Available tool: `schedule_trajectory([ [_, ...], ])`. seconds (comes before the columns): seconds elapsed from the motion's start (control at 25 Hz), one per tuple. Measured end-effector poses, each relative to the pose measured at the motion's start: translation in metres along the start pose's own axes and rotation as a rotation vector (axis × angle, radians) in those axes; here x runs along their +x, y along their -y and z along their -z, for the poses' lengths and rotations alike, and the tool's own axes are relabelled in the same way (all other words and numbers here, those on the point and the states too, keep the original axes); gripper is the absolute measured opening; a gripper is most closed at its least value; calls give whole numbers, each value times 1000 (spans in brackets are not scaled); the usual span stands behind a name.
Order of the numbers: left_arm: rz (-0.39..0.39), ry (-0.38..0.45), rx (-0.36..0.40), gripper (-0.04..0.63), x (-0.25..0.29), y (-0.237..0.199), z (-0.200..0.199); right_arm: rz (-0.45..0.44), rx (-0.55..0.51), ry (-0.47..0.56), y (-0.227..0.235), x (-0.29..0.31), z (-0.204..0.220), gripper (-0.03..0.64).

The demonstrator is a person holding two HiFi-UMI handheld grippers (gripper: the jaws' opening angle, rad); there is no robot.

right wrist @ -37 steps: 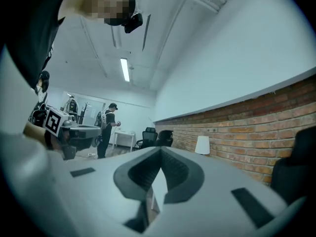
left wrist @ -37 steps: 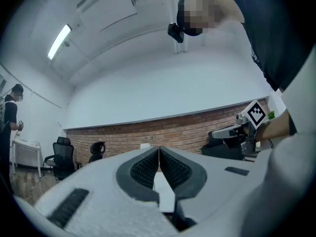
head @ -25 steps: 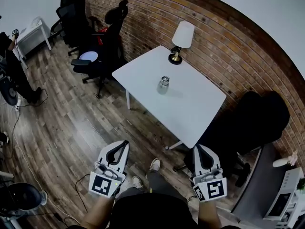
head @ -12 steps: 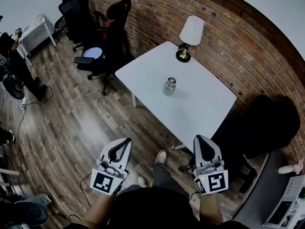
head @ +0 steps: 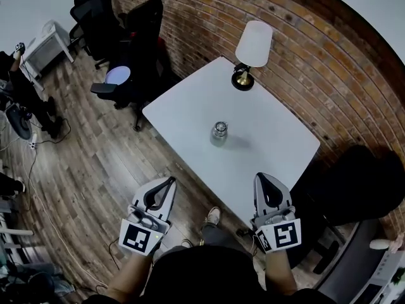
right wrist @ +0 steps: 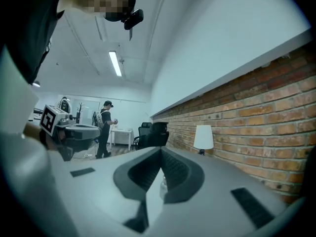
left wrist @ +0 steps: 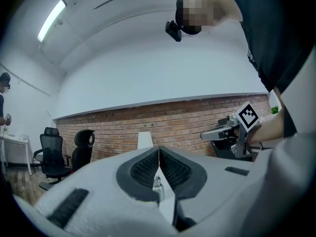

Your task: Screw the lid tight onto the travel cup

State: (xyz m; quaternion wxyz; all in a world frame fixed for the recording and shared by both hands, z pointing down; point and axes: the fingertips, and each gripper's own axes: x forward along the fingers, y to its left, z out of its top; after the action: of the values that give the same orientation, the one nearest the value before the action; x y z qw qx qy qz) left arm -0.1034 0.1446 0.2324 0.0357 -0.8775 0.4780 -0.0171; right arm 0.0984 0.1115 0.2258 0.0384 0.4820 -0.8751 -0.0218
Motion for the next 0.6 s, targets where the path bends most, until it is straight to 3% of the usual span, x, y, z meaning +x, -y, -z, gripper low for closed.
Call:
schedule_trajectory([
  [0.24, -2, -48, 9, 26, 62, -3, 4, -44, 44, -24, 45, 41, 23, 14],
  [0.4, -9, -68, 13, 26, 83, -4, 8, -106, 53, -55, 49, 57, 43, 14],
  [0.6, 0, -99, 5, 26, 100, -8, 19, -122, 87, -102, 53, 73, 67, 14],
])
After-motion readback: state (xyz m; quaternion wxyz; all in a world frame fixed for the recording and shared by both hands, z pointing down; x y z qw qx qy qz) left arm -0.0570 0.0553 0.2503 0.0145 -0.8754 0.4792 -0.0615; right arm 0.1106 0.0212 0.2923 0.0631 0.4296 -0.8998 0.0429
